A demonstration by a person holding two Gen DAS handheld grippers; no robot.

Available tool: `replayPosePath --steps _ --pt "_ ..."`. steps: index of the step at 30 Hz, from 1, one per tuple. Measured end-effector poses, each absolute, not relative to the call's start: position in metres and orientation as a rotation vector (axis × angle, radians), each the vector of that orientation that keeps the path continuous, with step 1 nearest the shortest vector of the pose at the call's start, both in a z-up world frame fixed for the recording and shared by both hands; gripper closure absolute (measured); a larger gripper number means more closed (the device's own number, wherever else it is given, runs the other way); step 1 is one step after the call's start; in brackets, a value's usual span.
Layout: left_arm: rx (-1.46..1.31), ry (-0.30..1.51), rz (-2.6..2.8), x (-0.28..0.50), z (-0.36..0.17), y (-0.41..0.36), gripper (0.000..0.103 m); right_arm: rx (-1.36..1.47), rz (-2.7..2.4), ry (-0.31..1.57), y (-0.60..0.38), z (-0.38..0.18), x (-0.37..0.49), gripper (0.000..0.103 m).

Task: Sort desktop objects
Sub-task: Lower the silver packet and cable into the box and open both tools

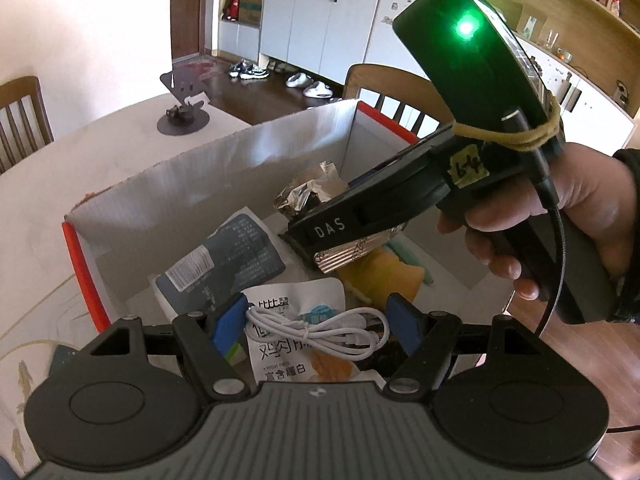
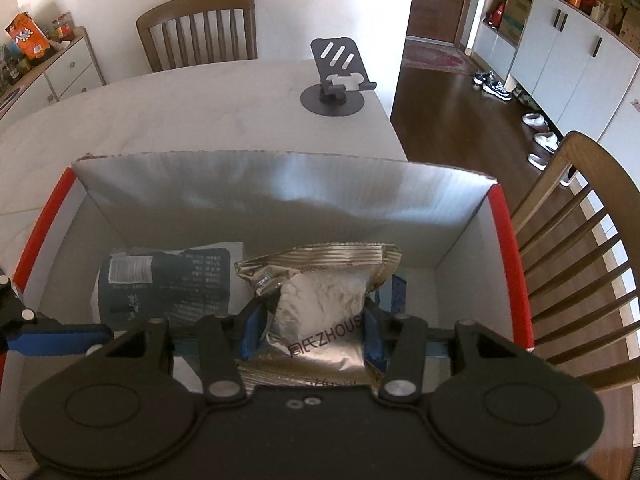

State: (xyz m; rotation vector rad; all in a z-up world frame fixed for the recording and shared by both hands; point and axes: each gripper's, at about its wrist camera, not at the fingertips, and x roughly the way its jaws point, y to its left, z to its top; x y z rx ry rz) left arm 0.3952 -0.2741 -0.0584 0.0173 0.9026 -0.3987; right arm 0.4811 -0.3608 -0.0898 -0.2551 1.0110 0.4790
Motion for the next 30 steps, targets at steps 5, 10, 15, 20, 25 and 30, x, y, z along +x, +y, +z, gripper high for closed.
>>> replayPosePath --steps 5,10,15,20,25,30 --pt "0.003 0.911 -0.393 0.395 -0.062 -0.272 0.027 -0.254 0.479 1.011 -0.362 -0.091 0.482 0.054" --pt "-0.025 0.922 -0.403 0.396 -0.066 -0.27 0.027 -0.248 0.475 1.011 -0.362 -0.091 0.483 0.053" --pt "-0.04 0.927 -0.403 0.396 -0.066 -0.269 0.027 -0.251 0.475 1.002 -0.363 -0.092 0.482 0.041" --pt "-0.04 0.928 -0.41 0.395 -0.066 -0.269 0.019 -0.229 0.475 0.98 -0.367 -0.085 0.48 0.036" --pt "-0.055 0.9 -0.417 0.392 -0.063 -0.268 0.008 -0.213 0.484 0.968 -0.37 -0.078 0.476 0.032" --pt "-0.06 0.864 -0.415 0.387 -0.056 -0.267 0.0 -0.205 0.495 0.959 -0.376 -0.07 0.47 0.031"
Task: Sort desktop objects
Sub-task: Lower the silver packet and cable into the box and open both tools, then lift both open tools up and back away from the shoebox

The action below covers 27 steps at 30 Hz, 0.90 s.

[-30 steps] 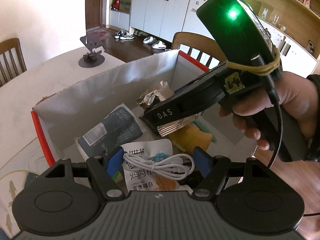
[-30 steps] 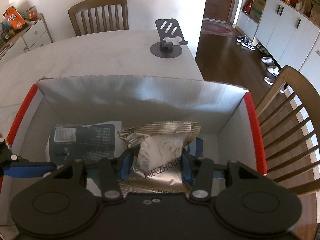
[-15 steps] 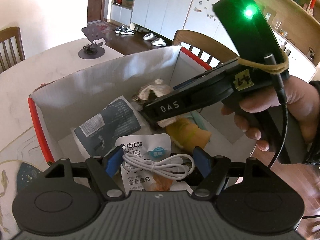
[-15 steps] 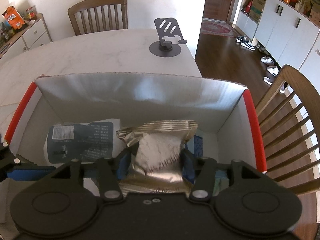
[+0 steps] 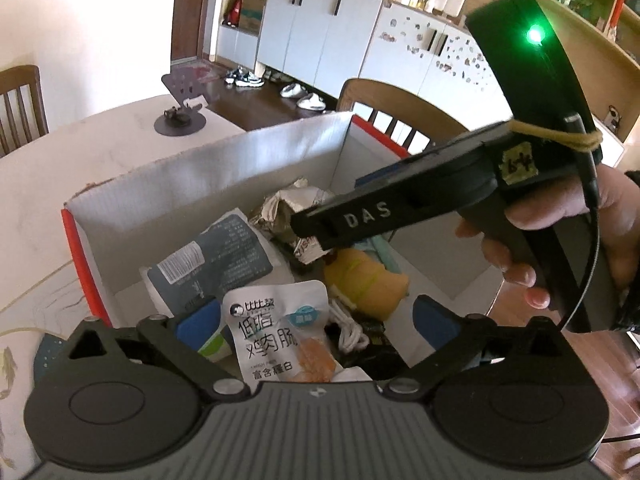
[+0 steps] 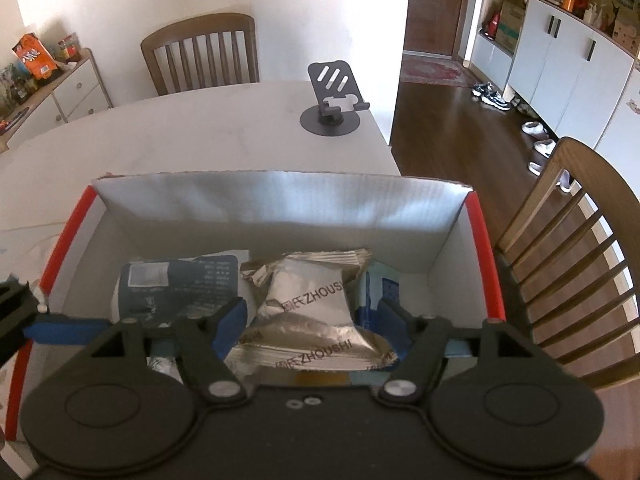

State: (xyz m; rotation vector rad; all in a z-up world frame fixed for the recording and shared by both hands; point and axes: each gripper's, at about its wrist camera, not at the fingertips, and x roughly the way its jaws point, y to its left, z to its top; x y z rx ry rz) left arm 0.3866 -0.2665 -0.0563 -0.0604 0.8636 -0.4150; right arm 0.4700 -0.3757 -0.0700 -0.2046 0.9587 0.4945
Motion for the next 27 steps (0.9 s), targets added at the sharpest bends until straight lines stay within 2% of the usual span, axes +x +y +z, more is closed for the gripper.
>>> replayPosePath --steps 27 --pt "-0.072 0.809 -0.304 0.342 -0.023 -0.247 0.0 -0.12 0.53 0.856 -0.416 -0.019 0.416 0.029"
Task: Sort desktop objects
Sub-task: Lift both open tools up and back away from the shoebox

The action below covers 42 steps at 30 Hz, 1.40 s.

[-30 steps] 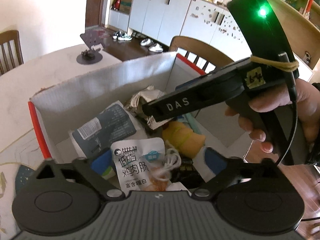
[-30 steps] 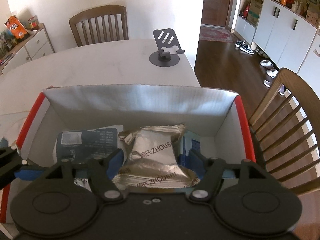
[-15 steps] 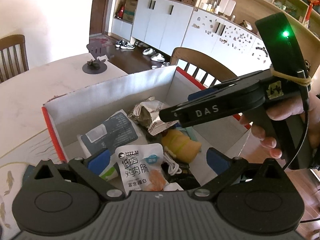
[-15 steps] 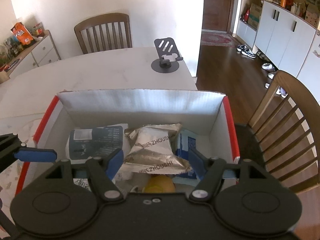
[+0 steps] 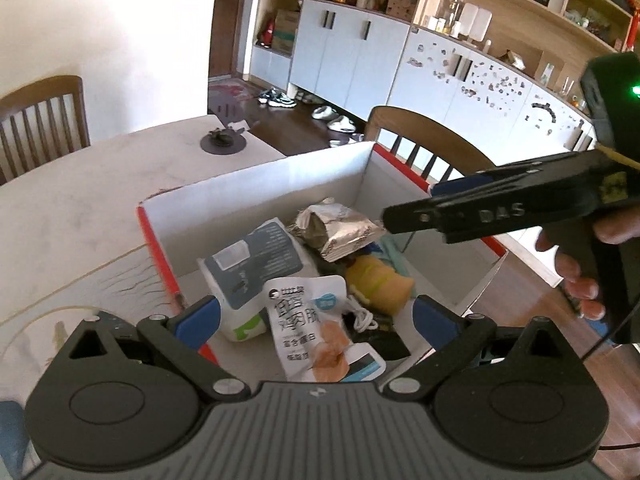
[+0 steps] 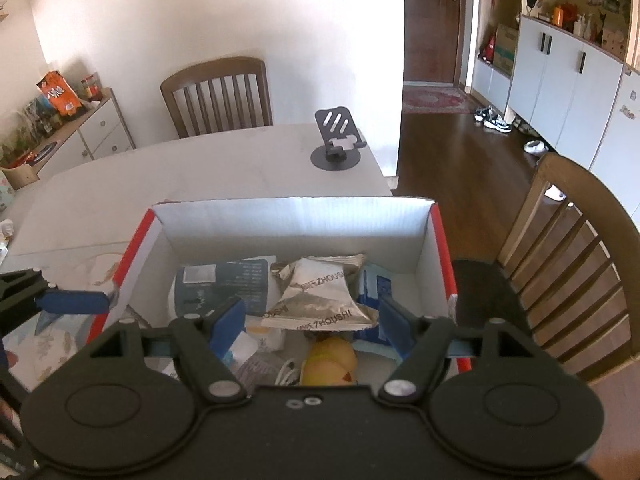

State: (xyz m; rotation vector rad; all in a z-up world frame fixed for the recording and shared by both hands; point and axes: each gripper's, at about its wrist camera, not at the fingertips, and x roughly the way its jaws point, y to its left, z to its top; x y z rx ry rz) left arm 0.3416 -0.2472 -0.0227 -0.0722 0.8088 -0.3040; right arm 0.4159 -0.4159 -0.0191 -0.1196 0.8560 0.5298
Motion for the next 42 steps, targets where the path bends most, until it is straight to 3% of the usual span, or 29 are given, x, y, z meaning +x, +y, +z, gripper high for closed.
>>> replayPosePath --steps 16,42 --pt "-0.07 0.774 -0.317 0.307 -0.007 -0.225 0.0 -0.068 0.473 0.755 -0.43 0.003 0.344 0.011" --pt "-0.059 0.783 -0.305 0.252 -0.005 -0.199 0.0 -0.04 0.334 0.692 -0.409 0.001 0.246 0.009"
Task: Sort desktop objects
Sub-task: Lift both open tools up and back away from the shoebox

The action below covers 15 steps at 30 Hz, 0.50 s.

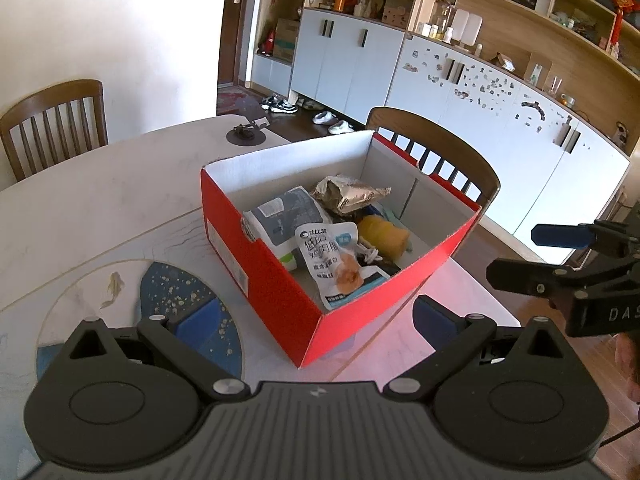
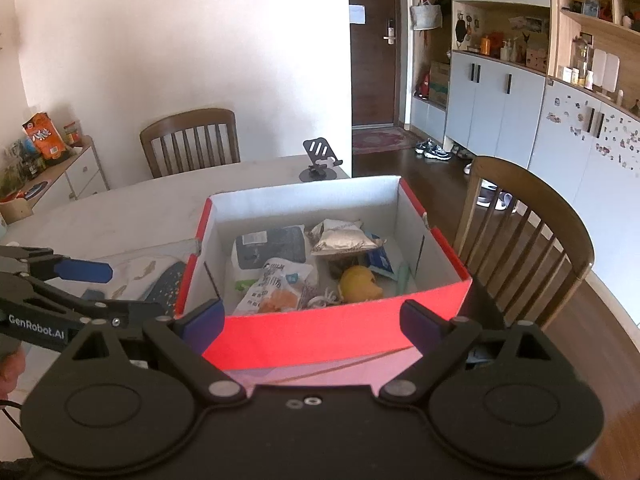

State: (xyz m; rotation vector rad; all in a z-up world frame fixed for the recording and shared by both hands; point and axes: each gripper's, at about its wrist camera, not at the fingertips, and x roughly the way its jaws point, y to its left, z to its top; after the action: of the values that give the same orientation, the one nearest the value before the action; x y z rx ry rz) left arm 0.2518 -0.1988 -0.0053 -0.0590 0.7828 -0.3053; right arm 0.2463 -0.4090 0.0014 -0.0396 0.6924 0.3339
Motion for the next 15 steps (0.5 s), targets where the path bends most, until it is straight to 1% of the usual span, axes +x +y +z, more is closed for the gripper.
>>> replayPosePath --steps 15 --pt "-0.039 0.77 -0.348 0.232 -0.007 -0.204 0.0 -0.009 0.305 0.712 -0.407 -0.004 0.217 0.009"
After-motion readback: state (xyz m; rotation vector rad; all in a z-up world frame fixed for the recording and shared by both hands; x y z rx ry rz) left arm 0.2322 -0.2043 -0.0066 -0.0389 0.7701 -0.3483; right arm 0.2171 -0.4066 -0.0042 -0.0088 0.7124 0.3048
